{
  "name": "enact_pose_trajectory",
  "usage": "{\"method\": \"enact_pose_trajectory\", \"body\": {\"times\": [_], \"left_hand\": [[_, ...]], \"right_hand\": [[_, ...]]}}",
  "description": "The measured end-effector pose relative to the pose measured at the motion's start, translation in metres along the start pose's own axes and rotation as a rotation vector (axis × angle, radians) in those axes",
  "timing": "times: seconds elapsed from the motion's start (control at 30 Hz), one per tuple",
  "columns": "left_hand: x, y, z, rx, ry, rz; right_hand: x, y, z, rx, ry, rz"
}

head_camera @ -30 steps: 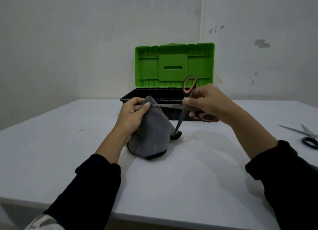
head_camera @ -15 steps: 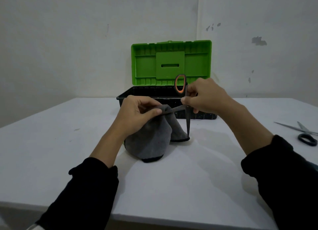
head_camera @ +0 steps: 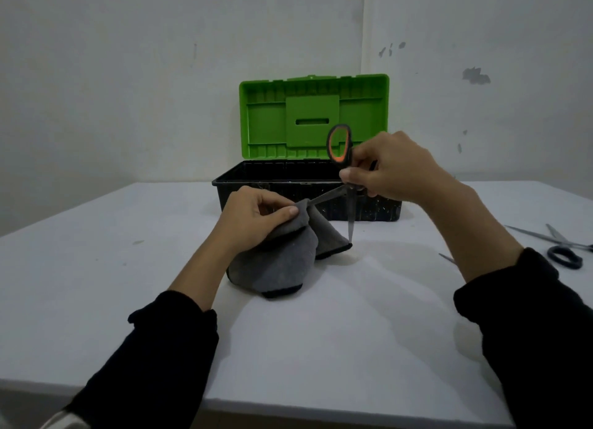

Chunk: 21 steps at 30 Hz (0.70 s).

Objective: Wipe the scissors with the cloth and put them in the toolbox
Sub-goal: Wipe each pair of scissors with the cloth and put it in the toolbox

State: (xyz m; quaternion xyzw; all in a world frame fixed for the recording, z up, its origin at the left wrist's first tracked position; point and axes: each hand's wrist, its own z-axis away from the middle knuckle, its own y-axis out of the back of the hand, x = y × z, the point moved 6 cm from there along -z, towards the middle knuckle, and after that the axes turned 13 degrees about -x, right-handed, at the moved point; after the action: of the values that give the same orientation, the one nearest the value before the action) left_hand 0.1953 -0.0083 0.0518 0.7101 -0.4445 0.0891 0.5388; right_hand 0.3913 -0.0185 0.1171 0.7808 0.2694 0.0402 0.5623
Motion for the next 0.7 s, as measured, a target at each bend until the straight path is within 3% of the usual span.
{"method": "enact_pose_trajectory", "body": {"times": [0.2,0.43,0.57,0.7], "left_hand": [[-0.013,0.005,0.000,0.138,0.111,0.181],[-0.033,0.014,0.005,0.279,0.297,0.078],[-0.025,0.009,0.004,0.269,0.241,0.077],[-0.015,0.002,-0.001,0.199,0.162,0.353]], "right_hand": [[0.010,0.020,0.003,0.084,0.010,-0.123],[0.039,0.017,0.004,0.263,-0.056,-0.374],[0.032,-0.010,-0.001,-0.014,-0.040,-0.469],[0.011,-0.033,-0.010,-0.168,0.010,-0.379]]}}
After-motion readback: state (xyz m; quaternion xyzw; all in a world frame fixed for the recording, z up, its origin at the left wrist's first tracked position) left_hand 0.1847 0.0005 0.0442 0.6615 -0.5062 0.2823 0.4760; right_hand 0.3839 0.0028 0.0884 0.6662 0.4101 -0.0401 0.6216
